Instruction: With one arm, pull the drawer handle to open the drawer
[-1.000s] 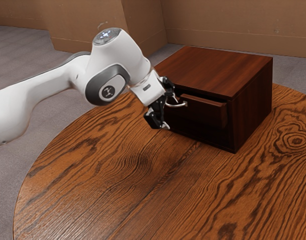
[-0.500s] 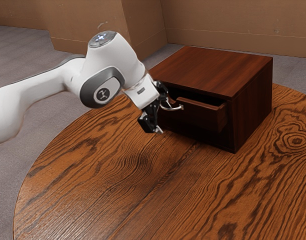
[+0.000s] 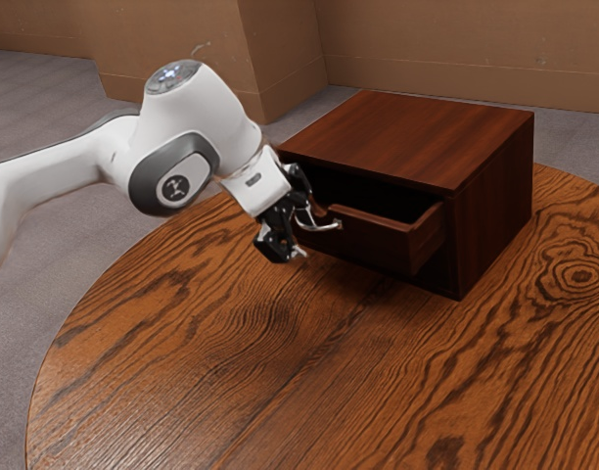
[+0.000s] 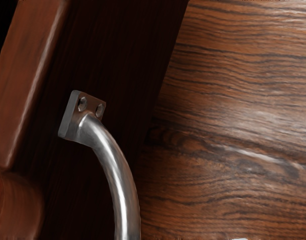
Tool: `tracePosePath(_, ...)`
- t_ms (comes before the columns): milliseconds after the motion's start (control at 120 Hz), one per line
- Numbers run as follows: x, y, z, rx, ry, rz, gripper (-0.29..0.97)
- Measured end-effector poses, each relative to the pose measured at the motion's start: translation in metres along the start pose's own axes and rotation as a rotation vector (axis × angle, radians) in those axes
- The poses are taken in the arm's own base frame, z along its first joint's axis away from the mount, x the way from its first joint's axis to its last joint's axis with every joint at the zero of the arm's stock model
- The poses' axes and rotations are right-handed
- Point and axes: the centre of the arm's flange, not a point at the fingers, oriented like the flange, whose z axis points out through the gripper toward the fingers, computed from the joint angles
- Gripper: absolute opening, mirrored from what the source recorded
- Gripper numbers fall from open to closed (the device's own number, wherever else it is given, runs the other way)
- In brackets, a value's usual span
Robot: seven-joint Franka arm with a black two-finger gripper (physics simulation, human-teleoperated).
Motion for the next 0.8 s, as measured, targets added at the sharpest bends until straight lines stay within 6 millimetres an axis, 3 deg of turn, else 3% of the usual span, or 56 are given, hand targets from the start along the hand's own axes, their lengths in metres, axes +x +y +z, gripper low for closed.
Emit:
tracePosePath(233,-0.007,0.008,-0.017,0.004,0.009,-0.007,0.40)
tracePosePath(333,-0.008,0.011,-0.015,-0.003,0.009,-0.006,0.48)
tracePosePath(417,-0.008,0.014,-0.018,-0.003,0.011,-0.005,0.48)
tracePosePath(592,0.003,0.017,-0.024,0.004,0.019,0.008,0.61)
tracePosePath(800,0.015,0.026,-0.022,-0.006,0.015,0.019,0.67)
